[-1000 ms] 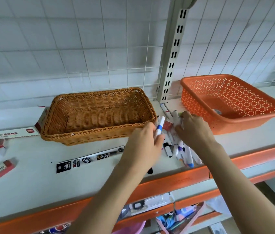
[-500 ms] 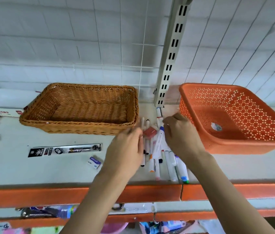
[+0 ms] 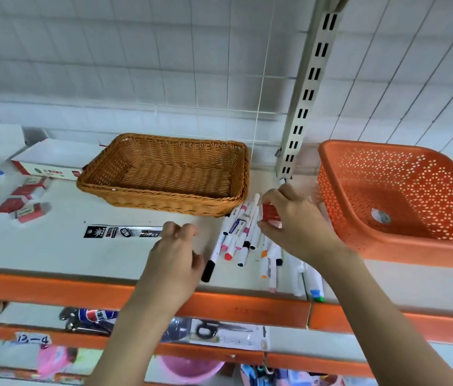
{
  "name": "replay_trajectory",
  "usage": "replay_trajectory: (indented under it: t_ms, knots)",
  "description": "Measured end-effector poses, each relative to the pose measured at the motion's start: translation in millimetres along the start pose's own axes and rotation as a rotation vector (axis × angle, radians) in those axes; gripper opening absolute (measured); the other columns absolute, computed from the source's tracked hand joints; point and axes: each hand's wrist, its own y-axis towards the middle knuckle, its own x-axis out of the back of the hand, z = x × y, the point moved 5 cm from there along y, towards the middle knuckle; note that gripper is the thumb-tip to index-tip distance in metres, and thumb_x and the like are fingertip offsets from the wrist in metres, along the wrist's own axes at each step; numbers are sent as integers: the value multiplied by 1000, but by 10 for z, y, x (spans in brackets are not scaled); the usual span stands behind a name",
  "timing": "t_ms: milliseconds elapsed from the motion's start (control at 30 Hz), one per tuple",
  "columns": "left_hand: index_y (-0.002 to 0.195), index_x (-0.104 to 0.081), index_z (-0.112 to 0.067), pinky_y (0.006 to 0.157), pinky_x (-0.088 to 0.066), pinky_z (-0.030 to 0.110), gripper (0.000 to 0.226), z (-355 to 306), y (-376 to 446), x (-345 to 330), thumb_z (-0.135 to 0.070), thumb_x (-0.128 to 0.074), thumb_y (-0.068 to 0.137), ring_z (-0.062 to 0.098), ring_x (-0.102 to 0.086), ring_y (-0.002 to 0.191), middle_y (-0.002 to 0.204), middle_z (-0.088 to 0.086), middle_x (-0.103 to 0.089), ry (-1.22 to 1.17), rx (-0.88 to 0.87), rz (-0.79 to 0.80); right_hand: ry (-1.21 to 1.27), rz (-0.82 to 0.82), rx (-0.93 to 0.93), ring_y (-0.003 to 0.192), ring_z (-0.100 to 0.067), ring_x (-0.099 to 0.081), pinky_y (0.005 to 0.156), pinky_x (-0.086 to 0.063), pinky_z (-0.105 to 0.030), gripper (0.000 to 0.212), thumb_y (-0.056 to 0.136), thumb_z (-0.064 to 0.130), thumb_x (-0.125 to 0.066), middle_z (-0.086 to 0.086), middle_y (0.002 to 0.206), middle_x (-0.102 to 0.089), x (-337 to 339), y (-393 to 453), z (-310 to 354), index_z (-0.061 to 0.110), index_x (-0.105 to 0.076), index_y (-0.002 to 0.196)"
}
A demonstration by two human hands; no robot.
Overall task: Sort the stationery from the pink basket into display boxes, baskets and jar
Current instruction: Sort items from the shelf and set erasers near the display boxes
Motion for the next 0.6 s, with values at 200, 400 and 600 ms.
replay_trajectory:
  t_ms: [200,400,600]
  knots:
    - [127,-46,-14,90,-39,26,40,-452,192,-80,-28,-54,90,17,-53,96,122,3,-36,-96,-106,2,143,-139,-168,81,-29,-50,66,-45,-41,15,84,16,-52,-6,93,-48,45,-288,-108,15,-38,89]
    - [130,-35,-7,82,-46,38,38,-565,358,-341,-26,-38,98,34,-56,101,126,18,-39,60,18,-47,-38,-2,-323,99,-28,-61,70,-44,-32,45,91,54,-45,-2,113,-56,-183,-488,-150,18,-43,117]
    - [136,-35,-12,78,-46,30,48,-708,390,-465,-43,-30,100,26,-58,104,129,10,-45,205,-170,-122,-35,-72,-297,94,-27,-61,66,-46,-32,30,93,41,-47,-1,113,-54,-218,-496,-226,19,-47,113]
